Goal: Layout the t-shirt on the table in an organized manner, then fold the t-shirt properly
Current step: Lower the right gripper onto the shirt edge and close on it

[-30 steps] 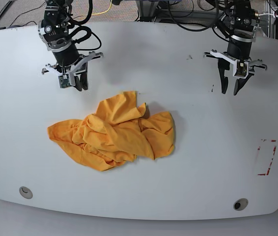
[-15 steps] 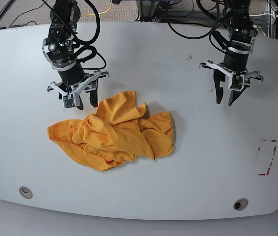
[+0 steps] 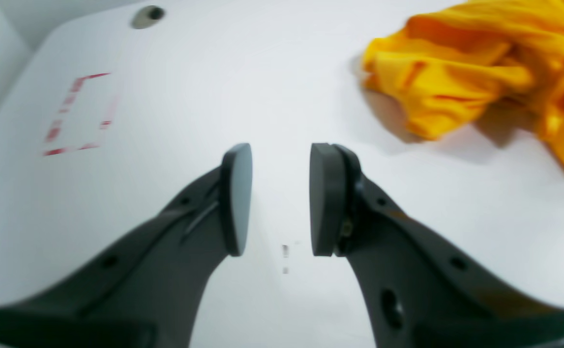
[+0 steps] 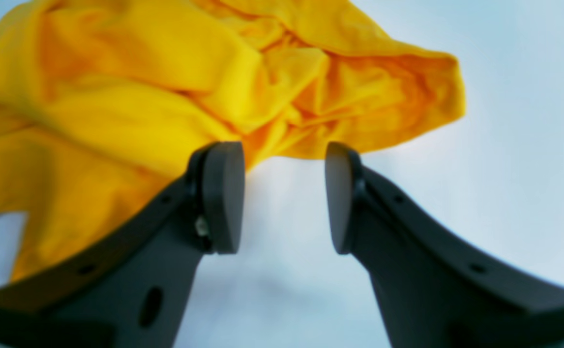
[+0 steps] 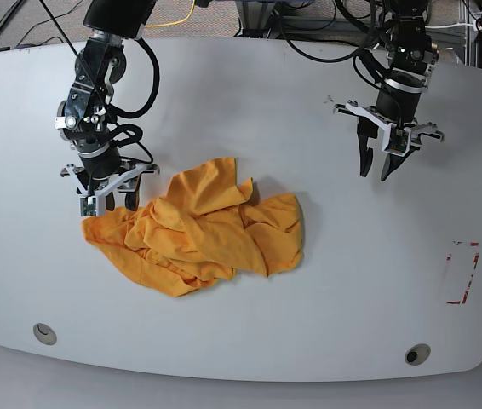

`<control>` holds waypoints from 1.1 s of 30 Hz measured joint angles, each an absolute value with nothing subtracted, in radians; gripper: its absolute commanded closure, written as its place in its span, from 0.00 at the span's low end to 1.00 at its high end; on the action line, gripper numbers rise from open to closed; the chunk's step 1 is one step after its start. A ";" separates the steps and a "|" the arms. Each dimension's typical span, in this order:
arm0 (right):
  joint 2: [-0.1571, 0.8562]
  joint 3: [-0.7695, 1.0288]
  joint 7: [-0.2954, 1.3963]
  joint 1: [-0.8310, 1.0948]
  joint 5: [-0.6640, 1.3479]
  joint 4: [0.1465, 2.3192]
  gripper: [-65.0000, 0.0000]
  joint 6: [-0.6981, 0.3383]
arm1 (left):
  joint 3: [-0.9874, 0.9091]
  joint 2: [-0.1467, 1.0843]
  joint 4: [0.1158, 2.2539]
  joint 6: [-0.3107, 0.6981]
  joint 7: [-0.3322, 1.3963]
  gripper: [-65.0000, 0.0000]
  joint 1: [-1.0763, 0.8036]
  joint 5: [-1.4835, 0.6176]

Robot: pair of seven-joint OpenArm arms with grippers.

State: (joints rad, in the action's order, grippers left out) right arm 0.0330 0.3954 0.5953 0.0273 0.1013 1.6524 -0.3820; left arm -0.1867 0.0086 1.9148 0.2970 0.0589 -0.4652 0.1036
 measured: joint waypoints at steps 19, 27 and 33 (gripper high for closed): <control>0.166 0.439 0.523 -0.157 0.105 1.288 0.59 -0.375 | -0.163 0.012 1.915 0.294 0.060 0.72 -0.493 0.104; 0.079 0.387 0.632 -0.046 0.099 1.504 0.59 -0.447 | -0.165 0.012 1.915 0.293 0.059 0.72 -0.495 0.104; -0.036 0.342 0.727 0.034 0.112 1.666 0.59 -0.500 | -0.166 0.012 1.915 0.293 0.060 0.72 -0.495 0.104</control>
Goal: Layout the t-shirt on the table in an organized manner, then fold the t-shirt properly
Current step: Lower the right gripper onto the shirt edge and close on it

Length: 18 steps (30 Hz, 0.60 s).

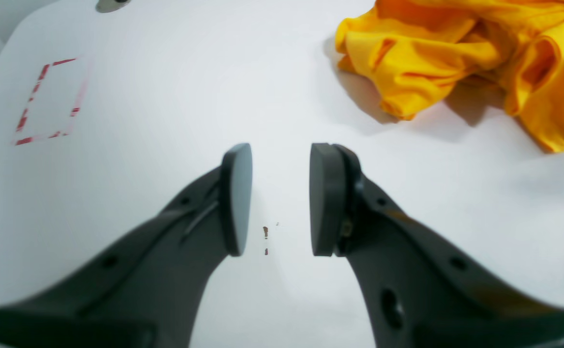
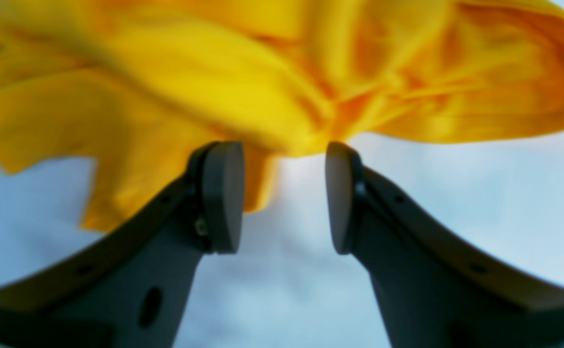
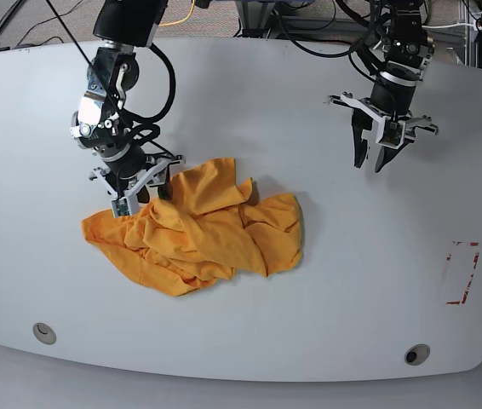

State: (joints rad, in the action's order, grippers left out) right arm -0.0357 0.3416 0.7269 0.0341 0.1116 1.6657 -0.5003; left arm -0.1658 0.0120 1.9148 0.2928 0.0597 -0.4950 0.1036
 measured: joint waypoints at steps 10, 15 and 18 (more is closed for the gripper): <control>-0.094 0.358 0.738 0.095 0.102 1.689 0.59 -0.517 | -0.167 0.012 1.915 0.293 0.060 0.72 -0.488 0.104; -0.096 0.358 0.733 0.088 0.102 1.631 0.59 -0.517 | -0.168 0.014 1.915 0.293 0.060 0.72 -0.491 0.104; -0.094 0.358 0.696 0.084 0.102 1.597 0.59 -0.517 | -0.168 0.014 1.914 0.293 0.060 0.72 -0.491 0.104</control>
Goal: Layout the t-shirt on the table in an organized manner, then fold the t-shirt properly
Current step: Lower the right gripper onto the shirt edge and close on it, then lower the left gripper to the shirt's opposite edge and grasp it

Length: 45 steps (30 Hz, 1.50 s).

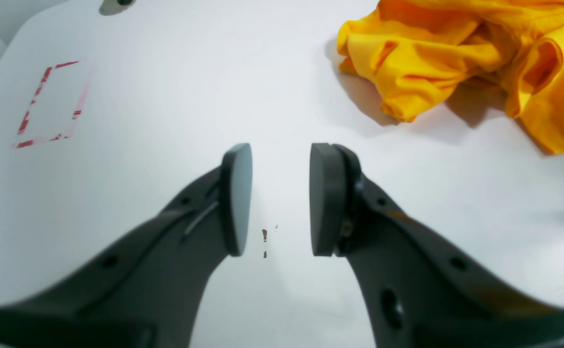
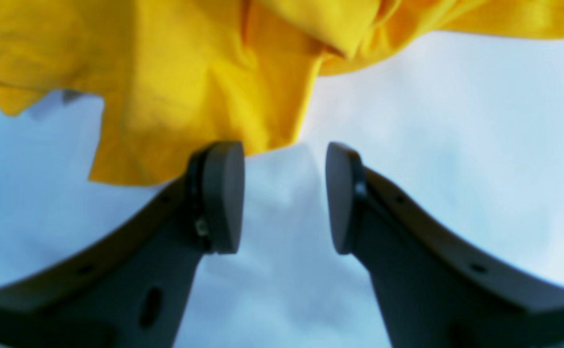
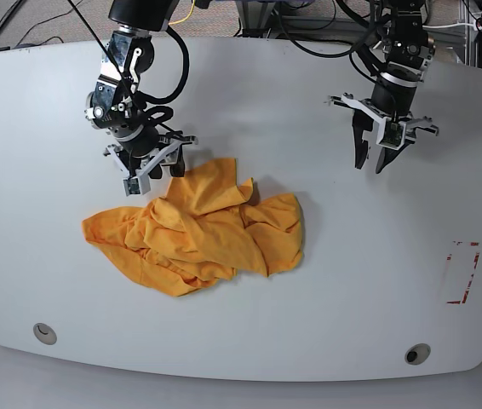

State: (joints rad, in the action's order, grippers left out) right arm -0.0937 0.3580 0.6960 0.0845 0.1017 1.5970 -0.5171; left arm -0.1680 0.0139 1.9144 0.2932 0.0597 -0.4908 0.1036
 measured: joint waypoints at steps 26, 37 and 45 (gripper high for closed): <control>-0.095 0.358 0.532 -0.008 0.142 1.372 0.66 -0.532 | -0.169 0.014 1.914 0.293 0.060 0.72 -0.494 0.104; -0.094 0.358 0.542 -0.004 0.137 1.372 1.00 -0.525 | -0.169 0.014 1.913 0.293 0.060 0.72 -0.490 0.104; -0.094 0.352 0.578 0.048 0.126 1.455 1.00 -0.545 | -0.169 0.006 1.903 0.295 0.193 0.72 -0.417 0.104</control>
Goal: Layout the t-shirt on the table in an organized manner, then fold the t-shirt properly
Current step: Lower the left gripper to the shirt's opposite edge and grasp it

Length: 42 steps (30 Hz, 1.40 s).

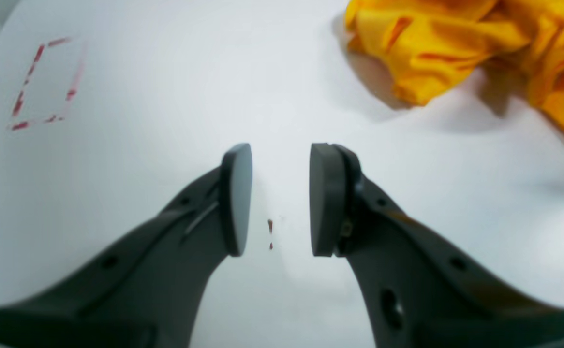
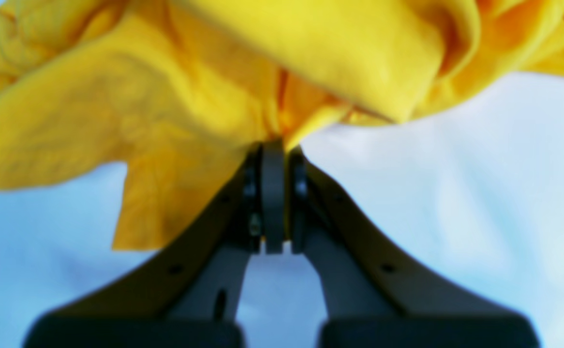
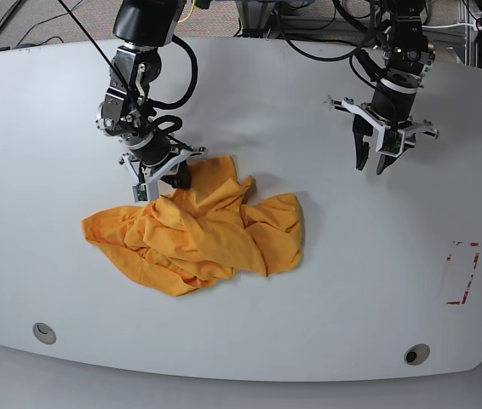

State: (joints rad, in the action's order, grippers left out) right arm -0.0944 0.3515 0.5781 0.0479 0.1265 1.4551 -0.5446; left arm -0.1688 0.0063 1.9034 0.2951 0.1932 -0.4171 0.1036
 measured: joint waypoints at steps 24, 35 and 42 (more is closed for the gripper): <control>-0.094 0.315 0.712 0.293 0.102 1.889 1.00 -0.551 | -0.165 -0.055 1.603 0.293 0.422 0.43 0.035 0.001; -0.095 0.316 0.710 0.329 0.097 1.913 1.00 -0.603 | -0.165 -0.064 1.333 0.289 0.428 0.43 0.184 -0.121; -0.094 0.315 0.710 0.350 0.097 1.920 1.00 -0.617 | -0.167 -0.092 1.169 0.285 0.426 0.43 0.276 -0.130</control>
